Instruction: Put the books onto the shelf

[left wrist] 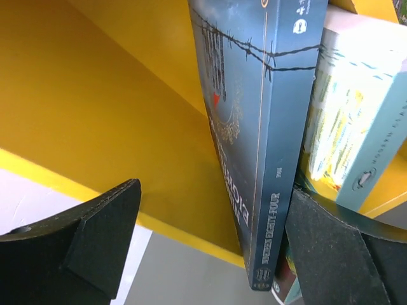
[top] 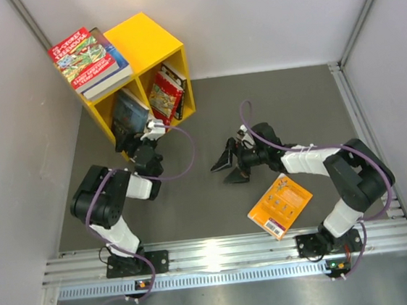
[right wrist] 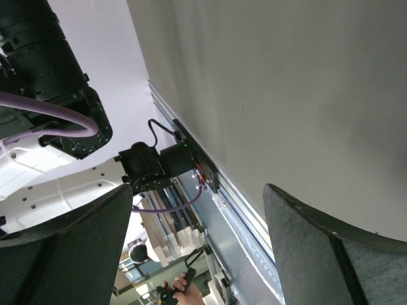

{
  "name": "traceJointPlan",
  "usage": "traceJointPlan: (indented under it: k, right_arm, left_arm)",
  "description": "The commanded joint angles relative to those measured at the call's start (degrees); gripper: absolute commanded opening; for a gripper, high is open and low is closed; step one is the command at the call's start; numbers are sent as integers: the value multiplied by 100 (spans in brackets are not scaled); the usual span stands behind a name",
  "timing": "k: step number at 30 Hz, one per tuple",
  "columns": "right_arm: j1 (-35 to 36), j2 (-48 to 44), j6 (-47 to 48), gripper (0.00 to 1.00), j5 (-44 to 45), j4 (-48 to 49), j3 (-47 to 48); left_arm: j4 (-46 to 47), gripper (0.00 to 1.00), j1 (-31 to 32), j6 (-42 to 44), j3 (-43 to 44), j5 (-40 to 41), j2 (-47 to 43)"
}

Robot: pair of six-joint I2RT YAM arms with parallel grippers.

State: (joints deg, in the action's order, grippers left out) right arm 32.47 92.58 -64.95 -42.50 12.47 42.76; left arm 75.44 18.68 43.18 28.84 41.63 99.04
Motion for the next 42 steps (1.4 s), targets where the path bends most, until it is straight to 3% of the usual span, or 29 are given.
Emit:
traceJointPlan:
  k: [1, 8, 16, 25, 30, 36, 37, 38, 39, 42]
  right_arm:
    - [40, -73, 9, 83, -162, 545, -74]
    - [40, -248, -132, 83, -259, 1020, -418]
    - [-21, -477, -53, 83, -329, 1135, -506]
    - [-179, -995, 17, 83, -382, 1144, -883]
    - [-276, -1417, 306, 83, -242, 943, -1112]
    - [-838, -2331, 1018, 84, 828, -840, -638]
    - [-1065, -2436, 1150, 84, 1101, -1408, -368]
    - [-1145, -2576, 1308, 84, 1460, -2693, -156]
    - [-1242, -2621, 1562, 84, 2447, -3506, 81]
    - [-1313, -2648, 1600, 84, 4041, -5422, 802]
  left_arm:
    - [2159, 96, -84, -56, -168, 662, -359]
    - [1133, 97, 39, -204, -28, 838, -1263]
    - [-2590, 98, 127, -2470, 491, 524, -2776]
    - [-3675, 98, 382, -3043, 447, 267, -3619]
    - [-4763, 98, 724, -3263, 771, 162, -4207]
    - [-6302, 98, 1864, -3771, 1570, -49, -4526]
    - [-6748, 98, 2033, -3982, 1694, -32, -4499]
    - [-6988, 98, 2313, -4489, 1799, -75, -4456]
    - [-7208, 98, 2429, -4755, 1992, -154, -4342]
    - [-7726, 98, 2816, -5722, 2222, -794, -3930]
